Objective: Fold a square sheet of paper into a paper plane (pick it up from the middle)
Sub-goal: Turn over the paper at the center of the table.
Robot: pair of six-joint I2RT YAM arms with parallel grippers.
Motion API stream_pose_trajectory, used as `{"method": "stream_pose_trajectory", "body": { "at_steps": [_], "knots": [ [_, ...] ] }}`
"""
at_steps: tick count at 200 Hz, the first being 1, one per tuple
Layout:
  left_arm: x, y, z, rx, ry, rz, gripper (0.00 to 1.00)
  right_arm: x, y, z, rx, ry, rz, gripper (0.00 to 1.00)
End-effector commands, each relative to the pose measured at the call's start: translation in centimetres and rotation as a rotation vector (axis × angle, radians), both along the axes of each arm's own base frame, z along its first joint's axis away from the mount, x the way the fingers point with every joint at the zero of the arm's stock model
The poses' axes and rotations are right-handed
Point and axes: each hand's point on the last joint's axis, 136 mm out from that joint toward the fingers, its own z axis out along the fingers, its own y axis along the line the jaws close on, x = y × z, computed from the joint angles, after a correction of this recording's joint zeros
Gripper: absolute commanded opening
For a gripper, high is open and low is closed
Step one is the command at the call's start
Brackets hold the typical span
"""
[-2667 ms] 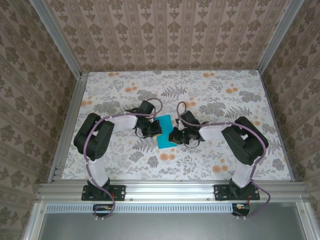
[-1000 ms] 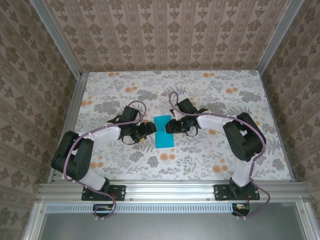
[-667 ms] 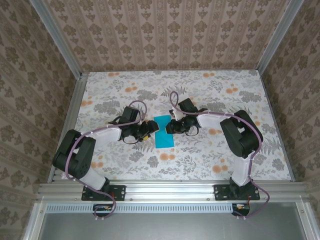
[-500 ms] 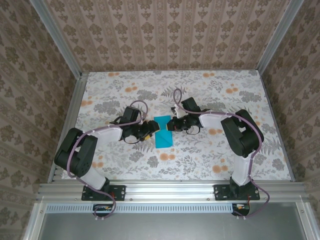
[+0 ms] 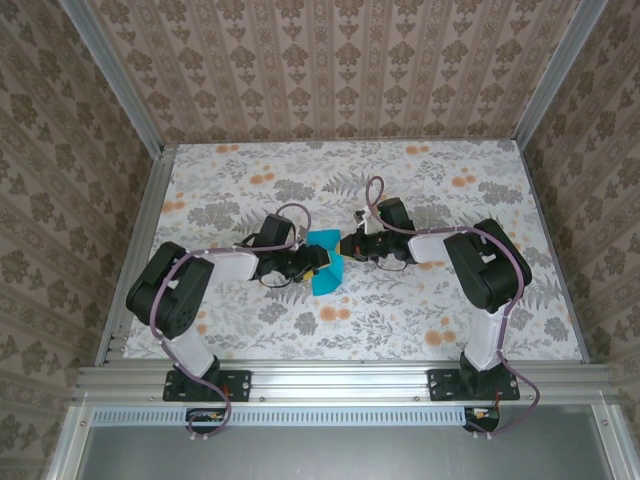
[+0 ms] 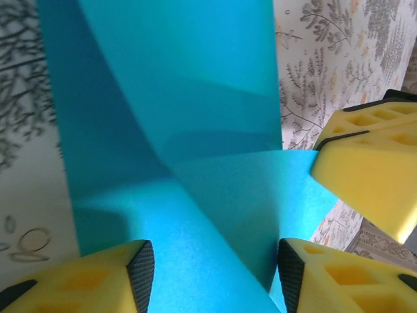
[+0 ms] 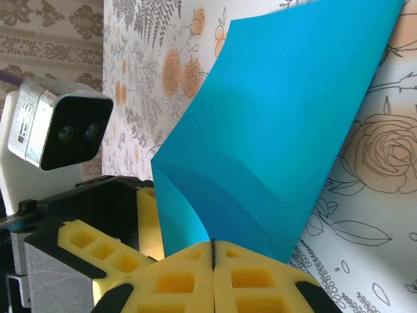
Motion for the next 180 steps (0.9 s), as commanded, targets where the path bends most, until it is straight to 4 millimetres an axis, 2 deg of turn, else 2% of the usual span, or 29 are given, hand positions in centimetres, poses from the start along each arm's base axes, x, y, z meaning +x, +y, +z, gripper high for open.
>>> {"method": "stream_pose_trajectory", "body": {
  "at_steps": [1,77,125,160,180],
  "knots": [
    [0.9,-1.1,1.2,-0.045,-0.033,-0.012,0.51,0.0,0.0,0.5,0.034,-0.001,-0.001,0.07],
    [1.2,-1.0,1.2,-0.037,-0.049,0.006,0.24,0.0,-0.7,0.1,0.021,0.011,-0.016,0.08],
    [1.4,-1.0,1.5,-0.037,-0.059,0.014,0.17,-0.2,-1.0,0.3,0.003,0.007,-0.020,0.12],
    [1.4,-0.7,1.4,-0.020,-0.060,0.017,0.12,-0.4,-2.1,1.3,-0.040,-0.011,-0.034,0.34],
    [1.3,-0.1,1.7,0.016,-0.080,0.013,0.10,-0.2,-3.7,2.3,-0.088,-0.039,-0.069,0.49]
  ]
}}
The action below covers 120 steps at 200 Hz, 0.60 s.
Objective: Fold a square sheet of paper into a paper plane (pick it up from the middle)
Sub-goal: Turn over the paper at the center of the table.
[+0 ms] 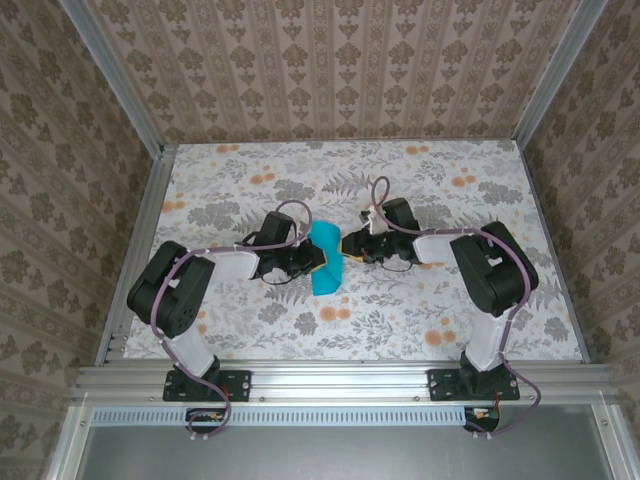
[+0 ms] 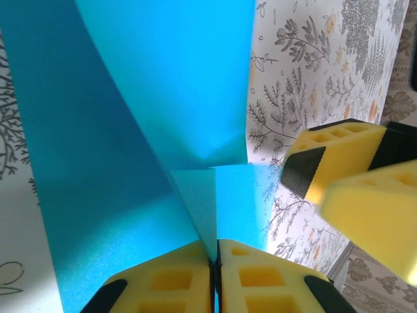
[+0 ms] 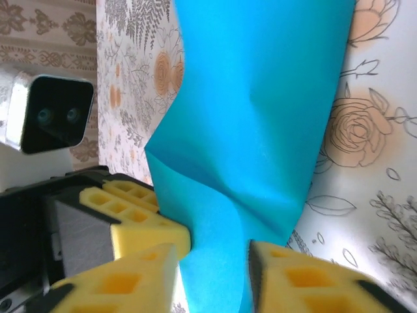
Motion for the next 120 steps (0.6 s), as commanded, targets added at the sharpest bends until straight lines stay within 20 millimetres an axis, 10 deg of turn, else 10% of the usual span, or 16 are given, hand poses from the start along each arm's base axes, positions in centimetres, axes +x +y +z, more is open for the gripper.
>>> {"method": "stream_pose_trajectory", "body": {
  "at_steps": [1,73,120],
  "knots": [
    [0.4,0.2,1.3,0.030,-0.054,-0.008,0.10,0.0,-2.0,1.8,-0.060,-0.052,-0.033,0.50],
    [-1.2,5.4,6.2,0.426,-0.193,-0.095,0.08,-0.8,-7.9,5.4,-0.294,-0.240,-0.191,0.85],
    [-1.0,9.3,10.7,0.735,-0.276,-0.130,0.08,-1.4,-8.4,8.0,-0.239,-0.372,-0.235,0.95]
  ]
}}
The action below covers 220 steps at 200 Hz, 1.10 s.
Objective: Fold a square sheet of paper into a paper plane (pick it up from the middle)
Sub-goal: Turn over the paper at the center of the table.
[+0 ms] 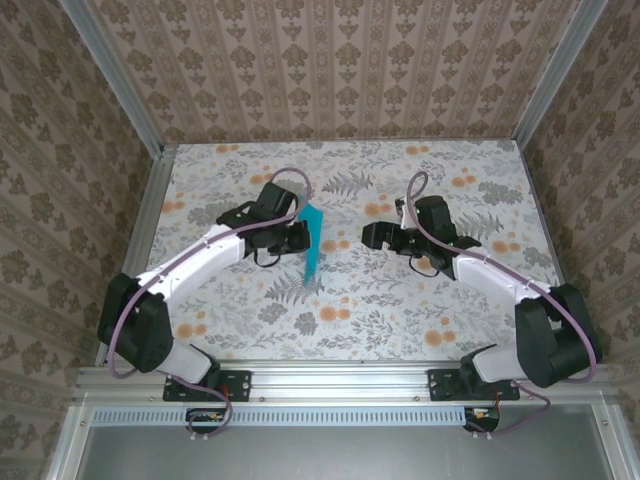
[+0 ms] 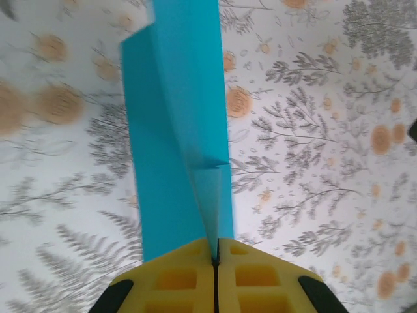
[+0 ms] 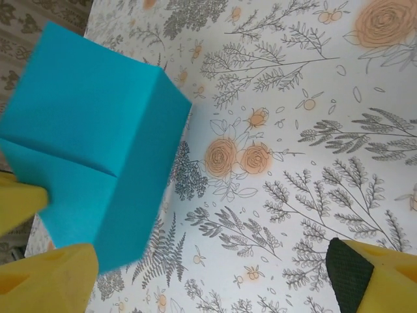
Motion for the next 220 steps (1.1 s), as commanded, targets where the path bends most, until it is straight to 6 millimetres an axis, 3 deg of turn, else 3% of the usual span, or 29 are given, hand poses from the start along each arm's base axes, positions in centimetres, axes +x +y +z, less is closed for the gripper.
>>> {"method": "stream_pose_trajectory", "body": {
  "at_steps": [1,45,94,122,166,220],
  "knots": [
    [-1.3,4.9,0.6,0.295,-0.010,-0.014,0.08,0.0,-0.6,0.8,0.000,-0.074,-0.024,0.95],
    [0.3,8.1,4.3,0.585,-0.111,0.019,0.08,-0.3,-1.5,0.3,-0.006,-0.092,-0.070,1.00],
    [2.7,9.6,3.2,0.969,-0.130,0.034,0.08,0.0,-2.4,-0.6,-0.027,-0.086,-0.120,1.00],
    [4.4,8.3,1.5,1.114,-0.130,0.011,0.08,0.1,-3.6,-0.7,-0.045,-0.090,-0.172,1.00],
    [6.5,5.2,-2.9,1.221,-0.087,-0.087,0.07,0.1,-7.1,-0.8,-0.073,-0.096,-0.322,1.00],
    [7.6,1.6,-7.5,1.129,-0.044,-0.139,0.08,-0.3,-9.8,-0.5,-0.093,-0.107,-0.440,1.00]
  ]
}}
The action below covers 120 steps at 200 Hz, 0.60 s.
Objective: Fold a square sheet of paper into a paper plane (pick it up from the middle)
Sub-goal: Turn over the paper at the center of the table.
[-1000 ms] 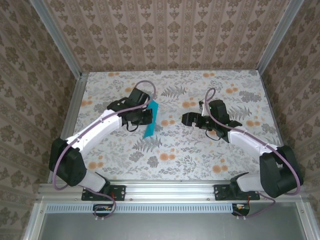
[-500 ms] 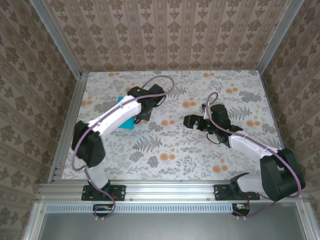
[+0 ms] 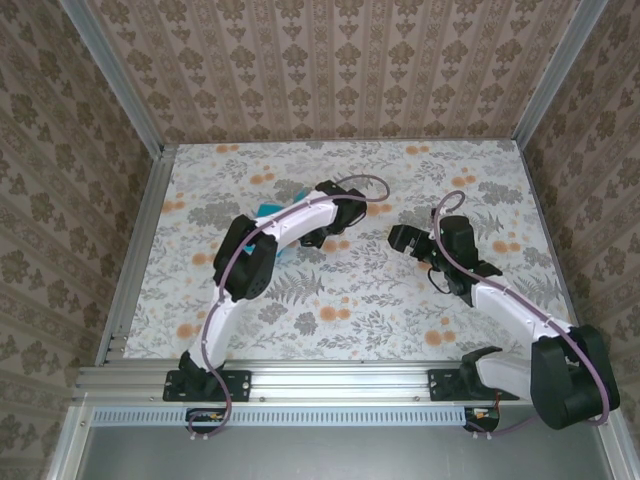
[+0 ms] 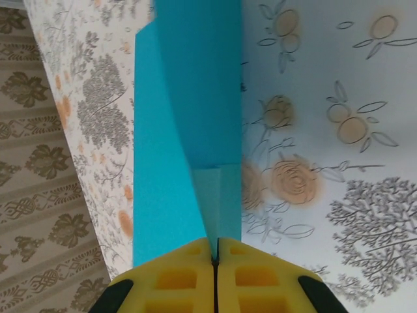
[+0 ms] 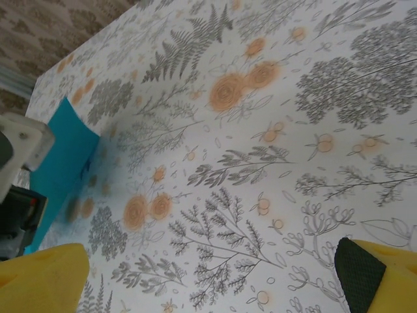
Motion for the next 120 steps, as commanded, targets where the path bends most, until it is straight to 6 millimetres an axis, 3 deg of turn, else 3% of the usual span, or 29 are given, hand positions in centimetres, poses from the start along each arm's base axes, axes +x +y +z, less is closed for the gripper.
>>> {"method": "stream_pose_trajectory", "body": {
  "at_steps": [1,50,86,120],
  "knots": [
    [0.2,-1.5,-0.4,-0.047,0.027,-0.022,0.08,-0.2,-1.7,0.0,-0.020,-0.003,-0.083,1.00],
    [-0.9,-3.9,-3.4,-0.119,0.109,-0.033,0.07,0.0,-2.1,-0.4,-0.011,0.005,-0.111,1.00],
    [-1.7,-4.7,-4.3,-0.143,0.138,-0.037,0.10,-0.1,-2.4,-0.6,-0.011,0.012,-0.122,1.00],
    [-2.2,-5.3,-4.9,-0.178,0.158,-0.034,0.18,-0.2,-3.0,-0.7,-0.014,0.018,-0.149,1.00]
  ]
}}
